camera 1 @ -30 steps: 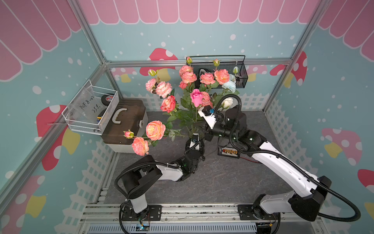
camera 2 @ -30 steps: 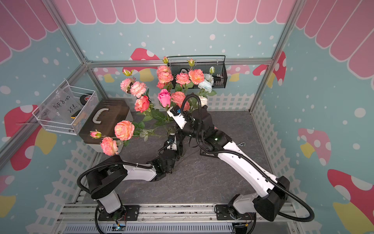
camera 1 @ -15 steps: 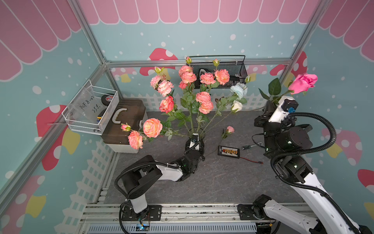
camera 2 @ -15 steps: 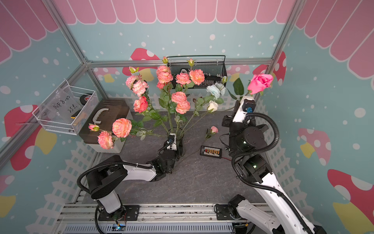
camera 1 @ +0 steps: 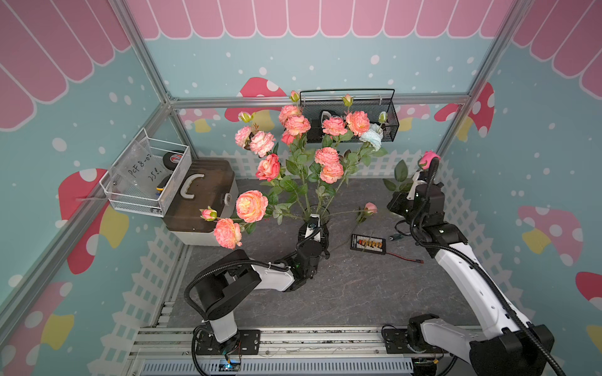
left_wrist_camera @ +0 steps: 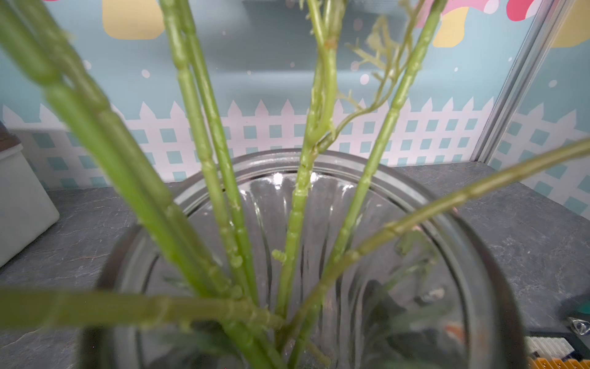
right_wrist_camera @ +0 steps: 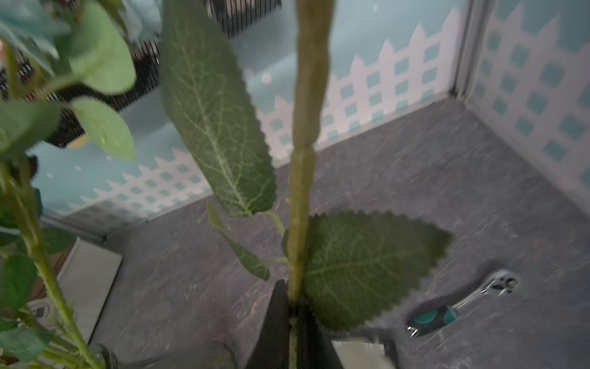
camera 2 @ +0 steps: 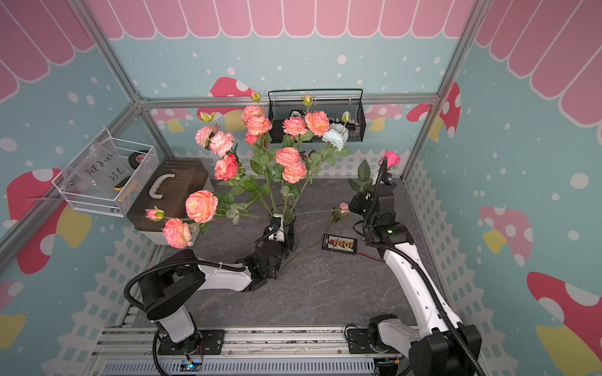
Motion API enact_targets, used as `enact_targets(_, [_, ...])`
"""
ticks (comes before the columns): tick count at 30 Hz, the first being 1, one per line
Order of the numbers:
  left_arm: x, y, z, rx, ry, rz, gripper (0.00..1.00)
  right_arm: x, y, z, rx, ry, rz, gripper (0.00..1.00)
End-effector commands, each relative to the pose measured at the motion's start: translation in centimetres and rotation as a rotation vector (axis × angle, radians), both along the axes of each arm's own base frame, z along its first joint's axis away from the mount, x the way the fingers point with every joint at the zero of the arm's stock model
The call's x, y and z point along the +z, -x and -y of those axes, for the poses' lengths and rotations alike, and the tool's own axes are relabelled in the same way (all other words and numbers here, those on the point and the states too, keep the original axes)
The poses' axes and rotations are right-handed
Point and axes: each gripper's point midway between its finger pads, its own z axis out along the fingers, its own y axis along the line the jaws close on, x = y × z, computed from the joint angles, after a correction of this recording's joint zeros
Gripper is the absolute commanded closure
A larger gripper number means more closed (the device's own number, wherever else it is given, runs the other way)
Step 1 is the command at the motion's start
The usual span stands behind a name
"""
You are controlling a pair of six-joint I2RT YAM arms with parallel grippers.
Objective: Pick out pink flowers from the vase
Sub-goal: Place the flower at the center of the board, then pick up the flower from the vase.
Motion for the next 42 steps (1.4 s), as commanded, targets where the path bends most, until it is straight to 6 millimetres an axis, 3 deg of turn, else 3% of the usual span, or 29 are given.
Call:
enact_targets(1, [-6.1, 1.1, -0.8, -0.014, -0.124, -0.143, 1.00, -2.9, 0.5, -2.3, 0.103, -0.103, -0.119, 0.97])
enact_targets(7, [-6.2, 1.2, -0.8, -0.006, -0.119, -0.144, 1.00, -8.2, 0.1, -0.3, 0.004, -0.021, -0.215, 0.98])
enact_targets(10, [-6.1, 1.2, -0.8, -0.004, -0.119, -0.143, 1.00, -9.6, 0.3, 1.4, -0.061, 0.018, -0.239, 0.98])
enact_targets(13, [-6.2, 1.1, -1.0, 0.003, -0.132, -0.142, 1.00, -8.8, 0.7, 4.1, -0.143, 0.029, -0.211, 0.98])
enact_targets(16, [-6.3, 1.2, -1.2, 0.009, -0.138, -0.142, 1.00, -6.4, 1.2, 7.0, -0.214, 0.020, -0.133, 0.98])
enact_targets(19, [-6.5, 1.3, -1.3, 0.010, -0.136, -0.145, 1.00, -5.0, 1.4, 8.4, -0.222, -0.018, -0.090, 0.98])
enact_targets(25, [-6.6, 1.3, -1.1, 0.002, -0.135, -0.145, 1.00, -5.9, 1.0, 6.6, -0.127, -0.085, -0.092, 0.97])
enact_targets(31, [-6.8, 1.3, -1.2, -0.002, -0.137, -0.147, 1.00, -7.6, -1.1, 1.7, 0.061, -0.299, -0.082, 0.96])
enact_targets(36, [-6.8, 1.3, -1.1, -0.002, -0.136, -0.147, 1.00, -9.1, -2.3, -1.8, 0.144, -0.310, -0.093, 0.94])
enact_targets(37, [-6.8, 1.3, -1.1, -0.003, -0.137, -0.147, 1.00, -9.3, -2.4, -2.4, 0.163, -0.309, -0.098, 0.92])
enact_targets(42, [-6.8, 1.2, -0.8, -0.011, -0.147, -0.148, 1.00, -9.0, -2.1, -4.1, 0.210, -0.276, -0.100, 0.61])
